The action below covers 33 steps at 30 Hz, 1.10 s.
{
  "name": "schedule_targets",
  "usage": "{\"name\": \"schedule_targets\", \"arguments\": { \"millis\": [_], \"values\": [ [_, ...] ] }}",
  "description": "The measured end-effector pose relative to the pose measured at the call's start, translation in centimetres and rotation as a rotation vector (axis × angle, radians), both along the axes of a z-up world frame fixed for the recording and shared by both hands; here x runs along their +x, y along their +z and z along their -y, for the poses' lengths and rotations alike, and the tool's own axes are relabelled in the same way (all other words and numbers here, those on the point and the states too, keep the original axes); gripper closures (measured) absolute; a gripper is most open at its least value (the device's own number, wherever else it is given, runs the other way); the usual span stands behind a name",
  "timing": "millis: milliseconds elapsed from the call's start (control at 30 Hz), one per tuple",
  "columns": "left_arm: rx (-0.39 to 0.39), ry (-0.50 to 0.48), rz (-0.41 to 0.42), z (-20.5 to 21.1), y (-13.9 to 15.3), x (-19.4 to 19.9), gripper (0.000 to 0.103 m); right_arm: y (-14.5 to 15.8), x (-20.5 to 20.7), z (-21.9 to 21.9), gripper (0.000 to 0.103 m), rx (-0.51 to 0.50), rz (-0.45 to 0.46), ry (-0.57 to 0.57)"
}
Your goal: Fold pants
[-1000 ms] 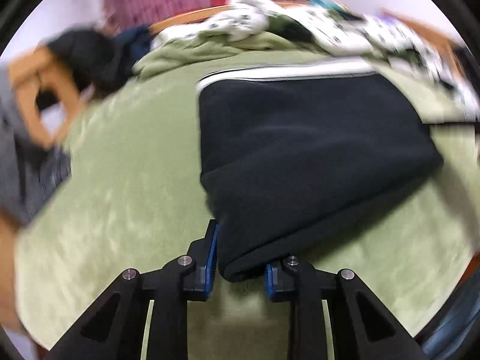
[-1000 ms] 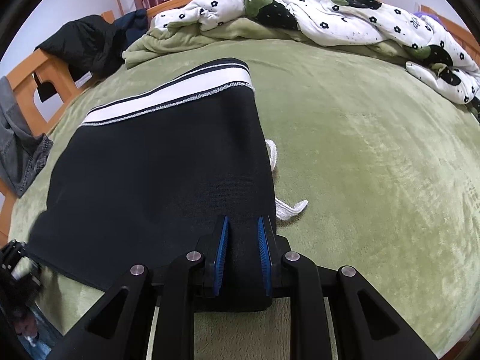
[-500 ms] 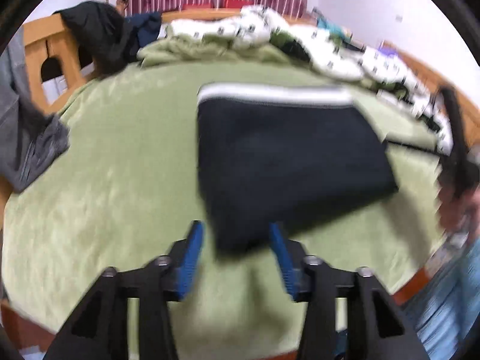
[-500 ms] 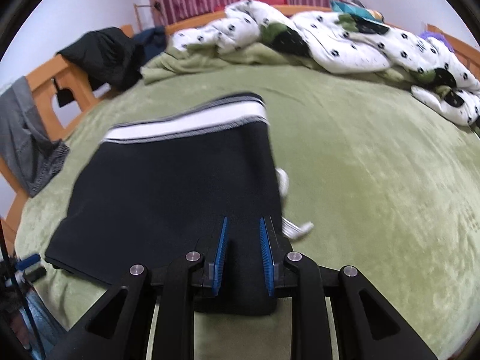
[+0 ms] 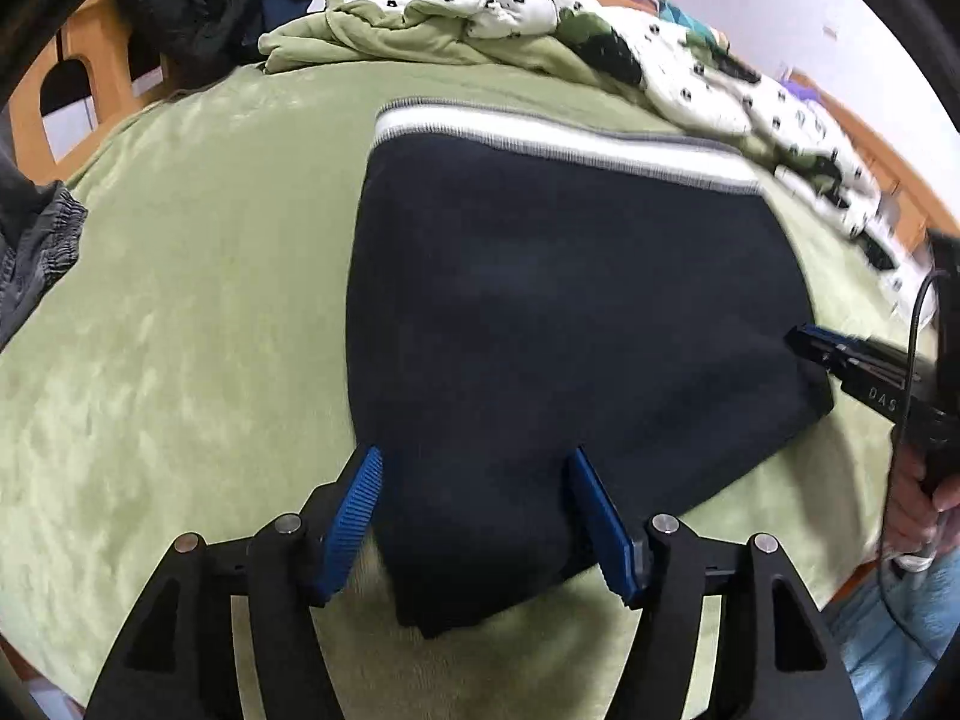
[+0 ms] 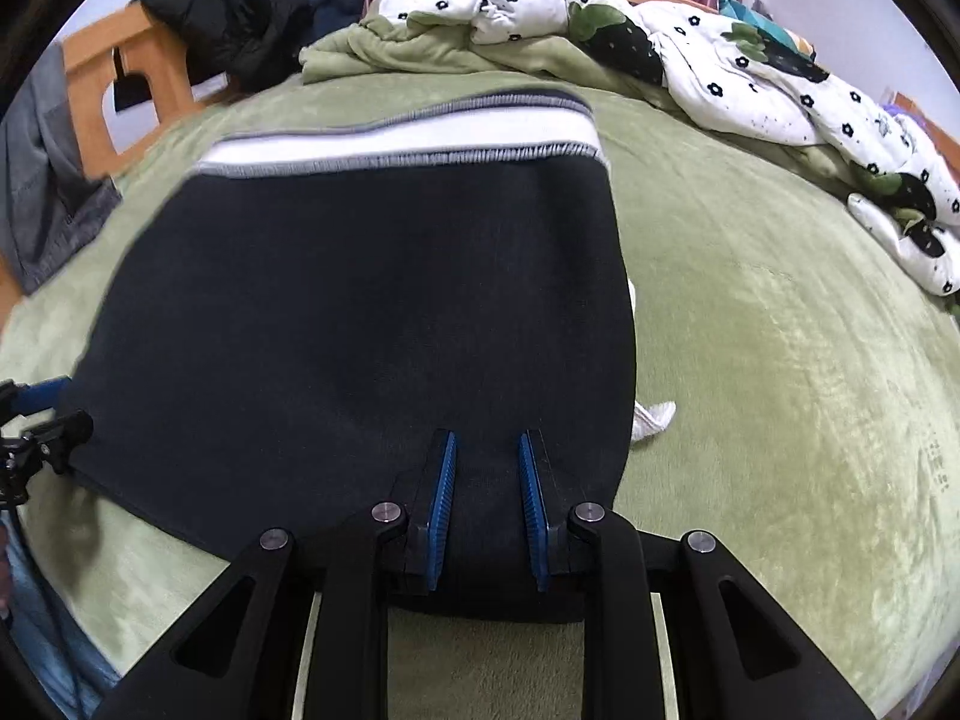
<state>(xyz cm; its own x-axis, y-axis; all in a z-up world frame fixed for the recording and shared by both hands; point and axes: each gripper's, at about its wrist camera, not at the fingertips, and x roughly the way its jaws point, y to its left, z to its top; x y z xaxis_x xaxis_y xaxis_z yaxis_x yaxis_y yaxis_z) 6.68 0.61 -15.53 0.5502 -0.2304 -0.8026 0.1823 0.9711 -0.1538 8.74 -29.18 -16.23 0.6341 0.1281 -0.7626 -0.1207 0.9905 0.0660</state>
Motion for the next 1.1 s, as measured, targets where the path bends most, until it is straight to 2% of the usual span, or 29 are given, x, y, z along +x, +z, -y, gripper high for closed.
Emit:
{"name": "schedule_targets", "arguments": {
  "millis": [100, 200, 333, 400, 433, 500, 533, 567, 633, 1100],
  "values": [
    [-0.025, 0.034, 0.05, -0.8, 2.4, 2.5, 0.041, 2.5, 1.5, 0.2, 0.076, 0.05, 0.109, -0.012],
    [-0.02, 0.04, 0.079, 0.2, 4.4, 6.6, 0.041, 4.3, 5.1, -0.3, 0.071, 0.014, 0.158, -0.038],
    [0.004, 0.026, 0.18, 2.5, 6.5, 11.1, 0.04, 5.6, 9.0, -1.0, 0.071, 0.006, 0.198, -0.043],
    [0.042, 0.04, 0.208, 3.3, 5.8, 12.7, 0.038, 4.8, 10.9, -1.3, 0.07, -0.028, 0.224, -0.039],
    [0.064, 0.045, 0.201, 3.8, 5.2, 13.7, 0.038, 4.1, 12.1, -1.0, 0.07, -0.049, 0.212, -0.045],
    [0.117, 0.057, 0.092, 4.2, 2.1, 16.5, 0.036, 0.6, 14.6, -0.4, 0.071, -0.089, 0.122, -0.062],
    [0.1, 0.05, 0.045, 4.0, 0.3, 17.6, 0.033, -0.3, 14.6, -0.2, 0.071, -0.09, 0.12, -0.068],
    [0.085, 0.051, 0.031, 3.7, -0.2, 18.0, 0.03, -0.4, 14.7, 0.1, 0.071, -0.07, 0.135, -0.068],
    [0.055, 0.051, 0.03, 3.3, 0.0, 18.1, 0.03, -0.2, 15.4, 0.4, 0.072, -0.051, 0.111, -0.072],
    [0.092, 0.052, 0.043, 3.7, -0.1, 17.8, 0.029, -0.4, 15.5, 0.6, 0.072, -0.021, 0.114, -0.077]
  ]
}}
